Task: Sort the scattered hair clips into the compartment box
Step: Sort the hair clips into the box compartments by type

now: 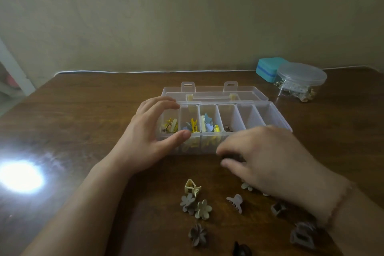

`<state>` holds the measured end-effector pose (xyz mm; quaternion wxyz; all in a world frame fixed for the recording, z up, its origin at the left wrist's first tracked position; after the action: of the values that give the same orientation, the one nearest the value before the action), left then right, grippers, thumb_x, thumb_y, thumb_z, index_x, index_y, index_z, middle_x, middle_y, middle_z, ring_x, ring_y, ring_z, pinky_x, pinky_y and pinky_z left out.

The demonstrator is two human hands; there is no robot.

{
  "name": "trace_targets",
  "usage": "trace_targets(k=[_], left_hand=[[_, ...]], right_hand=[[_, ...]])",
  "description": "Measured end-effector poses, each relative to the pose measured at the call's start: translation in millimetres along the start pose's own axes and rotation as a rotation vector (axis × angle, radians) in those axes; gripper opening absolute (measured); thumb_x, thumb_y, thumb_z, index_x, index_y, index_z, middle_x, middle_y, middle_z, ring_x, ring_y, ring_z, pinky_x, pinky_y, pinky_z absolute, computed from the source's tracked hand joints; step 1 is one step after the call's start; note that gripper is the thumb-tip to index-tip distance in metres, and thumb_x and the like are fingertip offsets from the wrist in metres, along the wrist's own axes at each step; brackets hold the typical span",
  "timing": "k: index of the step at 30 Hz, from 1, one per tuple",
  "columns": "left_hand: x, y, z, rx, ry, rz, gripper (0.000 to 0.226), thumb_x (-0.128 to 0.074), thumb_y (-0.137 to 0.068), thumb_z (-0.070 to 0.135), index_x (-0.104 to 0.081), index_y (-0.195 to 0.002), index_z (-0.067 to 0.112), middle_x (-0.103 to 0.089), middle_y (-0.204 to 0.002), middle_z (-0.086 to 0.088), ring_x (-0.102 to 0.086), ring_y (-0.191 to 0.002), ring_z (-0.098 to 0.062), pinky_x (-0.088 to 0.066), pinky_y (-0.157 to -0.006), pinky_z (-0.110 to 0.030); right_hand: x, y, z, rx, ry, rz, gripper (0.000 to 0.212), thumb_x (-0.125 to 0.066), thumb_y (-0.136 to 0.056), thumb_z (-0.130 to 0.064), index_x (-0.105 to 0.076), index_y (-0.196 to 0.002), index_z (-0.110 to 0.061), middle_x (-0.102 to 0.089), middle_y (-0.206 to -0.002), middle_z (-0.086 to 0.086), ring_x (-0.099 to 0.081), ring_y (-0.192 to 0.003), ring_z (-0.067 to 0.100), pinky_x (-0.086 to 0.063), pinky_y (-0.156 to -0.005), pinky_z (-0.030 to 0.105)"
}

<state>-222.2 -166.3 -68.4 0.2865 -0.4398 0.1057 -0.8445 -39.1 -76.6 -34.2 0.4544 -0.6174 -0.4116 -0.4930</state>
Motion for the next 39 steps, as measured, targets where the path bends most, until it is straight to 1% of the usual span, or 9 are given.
trace_targets(k=[3,7,11,13,15,22,28,35,39], left_hand=[[0,0,0,0.010,0.012,-0.004,0.064,-0.057,-0.074,0.073,-0.056,-0.126,0.034,-0.048,-0.137,0.018,-0.037,-0.134,-0.001,-0.035,-0.105,-0.028],[0,0,-1,0.009,0.018,-0.004,0.063,-0.058,-0.074,0.072,-0.057,-0.124,0.034,-0.049,-0.137,0.018,-0.037,-0.134,0.000,-0.035,-0.105,-0.027],[-1,0,0,0.003,0.023,0.002,0.059,-0.059,-0.074,0.071,-0.057,-0.122,0.035,-0.049,-0.136,0.018,-0.037,-0.134,-0.002,-0.034,-0.104,-0.026],[-1,0,0,0.003,0.019,0.004,0.060,-0.058,-0.074,0.071,-0.058,-0.122,0.034,-0.049,-0.136,0.018,-0.037,-0.134,-0.002,-0.034,-0.104,-0.026],[-1,-1,-1,0.002,0.020,0.005,0.061,-0.058,-0.075,0.071,-0.058,-0.123,0.033,-0.049,-0.136,0.018,-0.036,-0.134,-0.001,-0.034,-0.105,-0.028],[-1,0,-1,-0.008,0.040,0.006,0.058,-0.059,-0.075,0.070,-0.057,-0.122,0.035,-0.049,-0.136,0.018,-0.036,-0.134,-0.001,-0.036,-0.106,-0.032],[0,-1,-2,-0.009,0.031,0.019,0.057,-0.060,-0.075,0.069,-0.058,-0.121,0.035,-0.050,-0.136,0.019,-0.036,-0.134,0.000,-0.036,-0.107,-0.032],[-1,0,-1,0.003,0.038,0.013,0.061,-0.059,-0.074,0.071,-0.058,-0.122,0.034,-0.050,-0.136,0.018,-0.036,-0.134,0.000,-0.038,-0.108,-0.037],[0,-1,-2,0.009,0.049,0.008,0.060,-0.059,-0.074,0.071,-0.058,-0.122,0.034,-0.050,-0.136,0.019,-0.036,-0.134,-0.002,-0.038,-0.108,-0.038]], right_hand=[[-14,-4,0,-0.031,0.120,-0.188,0.039,-0.049,-0.097,-0.034,-0.044,-0.134,-0.045,-0.055,-0.132,-0.013,-0.050,-0.122,0.015,-0.048,-0.095,0.038],[-18,-9,-7,0.024,0.208,-0.247,0.044,-0.054,-0.095,-0.020,-0.045,-0.132,-0.042,-0.054,-0.129,-0.009,-0.052,-0.118,0.020,-0.050,-0.092,0.040],[15,1,0,0.036,-0.144,0.076,0.021,-0.064,-0.086,-0.032,-0.066,-0.105,-0.040,-0.062,-0.089,-0.026,-0.057,-0.079,-0.012,-0.049,-0.069,0.011],[36,2,14,-0.011,-0.321,0.338,0.018,-0.070,-0.079,-0.026,-0.071,-0.096,-0.031,-0.052,-0.071,-0.032,-0.054,-0.061,-0.015,-0.039,-0.052,0.001],[39,-3,25,-0.102,-0.331,0.425,0.017,-0.073,-0.080,-0.024,-0.073,-0.096,-0.028,-0.050,-0.069,-0.033,-0.054,-0.061,-0.013,-0.039,-0.052,0.002],[43,2,28,-0.141,-0.291,0.353,0.015,-0.060,-0.081,-0.038,-0.069,-0.092,-0.033,-0.064,-0.081,-0.022,-0.053,-0.066,-0.015,-0.037,-0.048,0.009],[16,8,24,-0.296,0.127,-0.087,0.026,-0.051,-0.087,-0.059,-0.063,-0.099,-0.038,-0.062,-0.081,-0.015,-0.057,-0.076,0.002,-0.053,-0.069,0.028],[-1,2,10,-0.241,0.162,-0.115,0.021,-0.051,-0.094,-0.044,-0.060,-0.108,-0.031,-0.062,-0.096,-0.005,-0.061,-0.088,0.017,-0.055,-0.074,0.036],[7,2,9,-0.174,0.055,-0.082,0.016,-0.054,-0.091,-0.048,-0.060,-0.100,-0.037,-0.062,-0.092,-0.013,-0.058,-0.085,0.005,-0.052,-0.073,0.028]])
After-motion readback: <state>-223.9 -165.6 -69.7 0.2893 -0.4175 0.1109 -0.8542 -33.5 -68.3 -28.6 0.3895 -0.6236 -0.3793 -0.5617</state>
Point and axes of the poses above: each hand's wrist, its own y-axis away from the middle knuckle, its own x-axis out of the back of the hand, z = x × y, the point moved 6 cm from there along -y, towards the middle knuckle
